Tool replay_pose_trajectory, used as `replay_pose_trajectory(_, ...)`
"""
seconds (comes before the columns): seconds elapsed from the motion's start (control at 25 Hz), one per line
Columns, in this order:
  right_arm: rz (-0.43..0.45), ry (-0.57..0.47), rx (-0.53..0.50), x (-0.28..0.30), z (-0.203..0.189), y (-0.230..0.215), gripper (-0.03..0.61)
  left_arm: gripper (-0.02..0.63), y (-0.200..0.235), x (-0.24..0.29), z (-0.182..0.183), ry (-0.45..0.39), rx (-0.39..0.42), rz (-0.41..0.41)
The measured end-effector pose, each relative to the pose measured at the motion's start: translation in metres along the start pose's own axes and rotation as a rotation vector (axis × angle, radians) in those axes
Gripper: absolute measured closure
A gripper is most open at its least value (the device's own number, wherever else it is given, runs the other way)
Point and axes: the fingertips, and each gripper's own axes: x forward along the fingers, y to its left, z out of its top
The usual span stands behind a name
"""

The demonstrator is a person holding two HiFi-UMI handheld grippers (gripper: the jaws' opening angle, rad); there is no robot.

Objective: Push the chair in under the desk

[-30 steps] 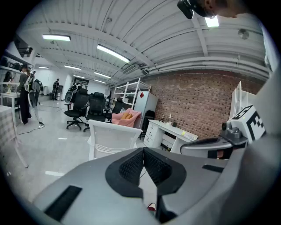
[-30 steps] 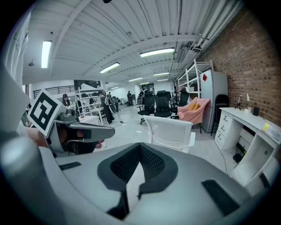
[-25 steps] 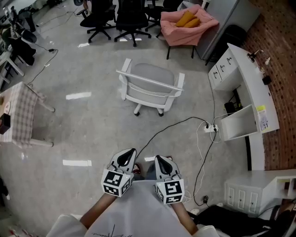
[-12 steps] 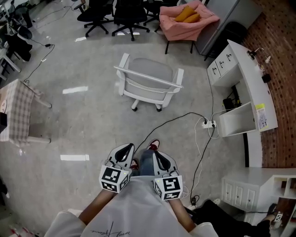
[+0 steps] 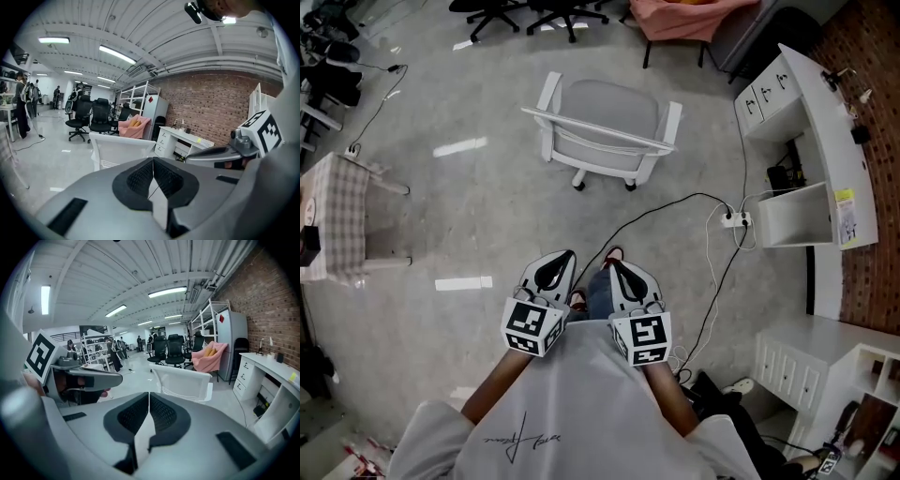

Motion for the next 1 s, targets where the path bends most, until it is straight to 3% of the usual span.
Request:
replay_pose_trajectory(0.64, 0.019, -0.020, -0.031, 0.064, 0.052, -0.112, 0.549, 0.607, 0.003, 0.126, 0.059, 0.025, 0.050, -0.023)
replay_pose_trajectory(1.0, 0.090, -0.051, -0.037, 0.077, 0.067, -0.123, 0.549, 0.607, -0.004, 0.155, 0.077, 0.031, 0.095, -0.025)
